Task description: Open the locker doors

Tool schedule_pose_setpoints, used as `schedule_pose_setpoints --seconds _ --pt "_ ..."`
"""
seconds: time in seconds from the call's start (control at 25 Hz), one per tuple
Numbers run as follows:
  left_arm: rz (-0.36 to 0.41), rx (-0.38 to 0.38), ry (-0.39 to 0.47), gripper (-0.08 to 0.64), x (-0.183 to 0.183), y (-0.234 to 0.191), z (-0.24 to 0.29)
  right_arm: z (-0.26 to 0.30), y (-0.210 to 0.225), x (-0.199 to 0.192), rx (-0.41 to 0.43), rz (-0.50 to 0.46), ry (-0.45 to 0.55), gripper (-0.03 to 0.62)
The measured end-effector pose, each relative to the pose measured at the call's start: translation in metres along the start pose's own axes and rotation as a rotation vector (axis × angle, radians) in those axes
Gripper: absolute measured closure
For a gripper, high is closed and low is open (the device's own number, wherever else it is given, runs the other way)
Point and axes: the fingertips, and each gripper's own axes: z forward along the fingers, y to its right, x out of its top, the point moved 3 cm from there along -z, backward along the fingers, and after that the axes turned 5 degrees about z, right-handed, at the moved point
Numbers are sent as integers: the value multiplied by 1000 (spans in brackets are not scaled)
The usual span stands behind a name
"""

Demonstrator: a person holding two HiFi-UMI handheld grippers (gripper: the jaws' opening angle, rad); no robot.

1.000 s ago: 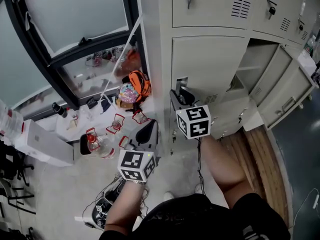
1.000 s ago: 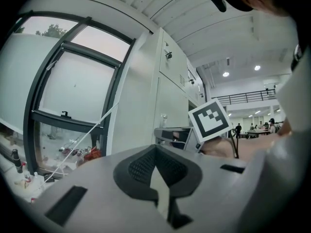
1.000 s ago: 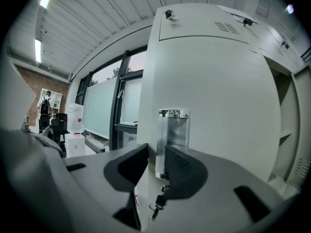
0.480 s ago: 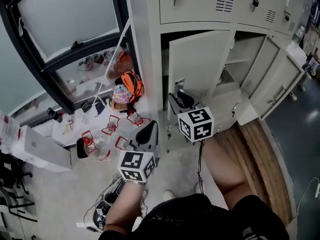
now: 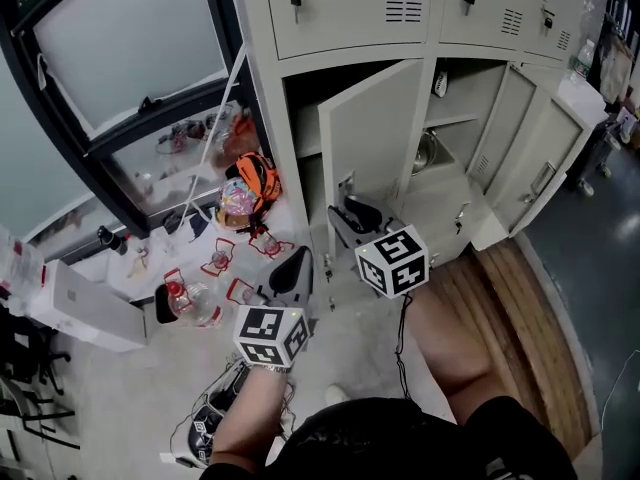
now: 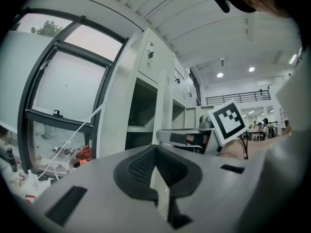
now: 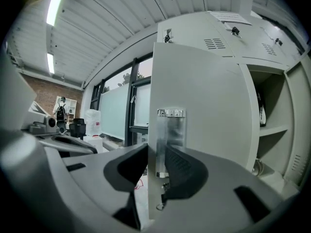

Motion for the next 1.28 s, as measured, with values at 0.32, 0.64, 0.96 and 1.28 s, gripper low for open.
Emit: schedule_pose_setpoints --seconds 0.32,0.64,0.96,1.28 --pt "-10 48 -20 561 -4 49 16 -57 15 -4 111 -19 -1 480" --pt "1 61 -26 561 -4 105 22 -108 38 -12 139 -20 0 474" --pt "7 67 -5 561 2 146 22 -148 60 -16 104 -41 1 491" --pt "3 56 0 561 1 177 26 -176 81 -18 30 -49 16 497"
